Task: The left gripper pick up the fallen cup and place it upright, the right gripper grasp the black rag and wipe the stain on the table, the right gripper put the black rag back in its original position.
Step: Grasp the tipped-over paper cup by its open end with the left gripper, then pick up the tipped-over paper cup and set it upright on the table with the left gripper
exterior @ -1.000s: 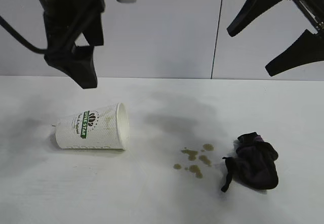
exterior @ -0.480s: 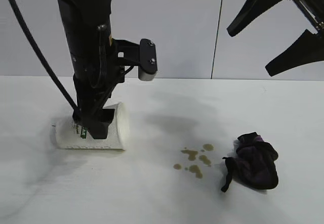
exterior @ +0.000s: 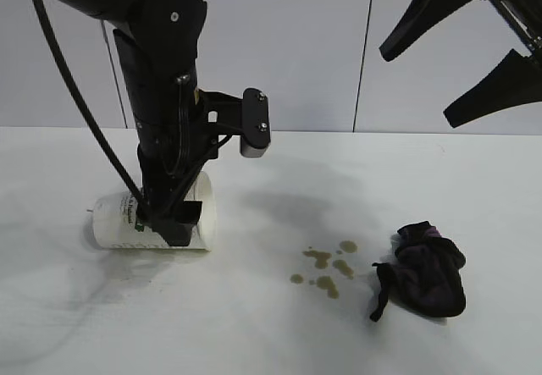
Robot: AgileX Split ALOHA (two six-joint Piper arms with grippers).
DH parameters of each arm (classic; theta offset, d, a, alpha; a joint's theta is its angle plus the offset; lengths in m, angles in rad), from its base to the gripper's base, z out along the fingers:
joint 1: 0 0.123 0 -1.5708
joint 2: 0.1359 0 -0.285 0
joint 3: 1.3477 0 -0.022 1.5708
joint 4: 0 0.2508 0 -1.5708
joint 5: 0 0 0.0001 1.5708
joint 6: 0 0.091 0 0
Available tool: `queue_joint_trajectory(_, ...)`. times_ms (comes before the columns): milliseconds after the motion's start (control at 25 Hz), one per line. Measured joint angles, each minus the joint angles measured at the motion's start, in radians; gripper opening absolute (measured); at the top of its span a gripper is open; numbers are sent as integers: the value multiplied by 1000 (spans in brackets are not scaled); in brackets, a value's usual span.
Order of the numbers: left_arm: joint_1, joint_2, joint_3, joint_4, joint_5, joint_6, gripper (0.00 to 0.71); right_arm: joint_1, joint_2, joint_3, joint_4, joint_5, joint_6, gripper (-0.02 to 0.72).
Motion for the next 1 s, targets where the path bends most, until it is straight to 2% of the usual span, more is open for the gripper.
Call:
queue_joint_trajectory(200, 0, 0, 0, -9, -23, 0, 650, 0, 0, 0, 0, -1, 0, 557)
queue_joint_trajectory(360, 0, 0, 0, -24, -34, 0, 557, 0, 0, 0, 0, -1, 0, 557)
queue_joint_trajectory(440, 0, 0, -1, -33, -36, 0, 533, 0, 0, 0, 0, -1, 0, 557)
queue_joint_trajectory(760, 0, -24, -2, -68, -40, 0, 522, 0, 0, 0, 0, -1, 0, 557)
queue_joint_trajectory(1000, 26, -148, -2, -177, -90, 17, 520, 0, 0, 0, 0, -2, 0, 557)
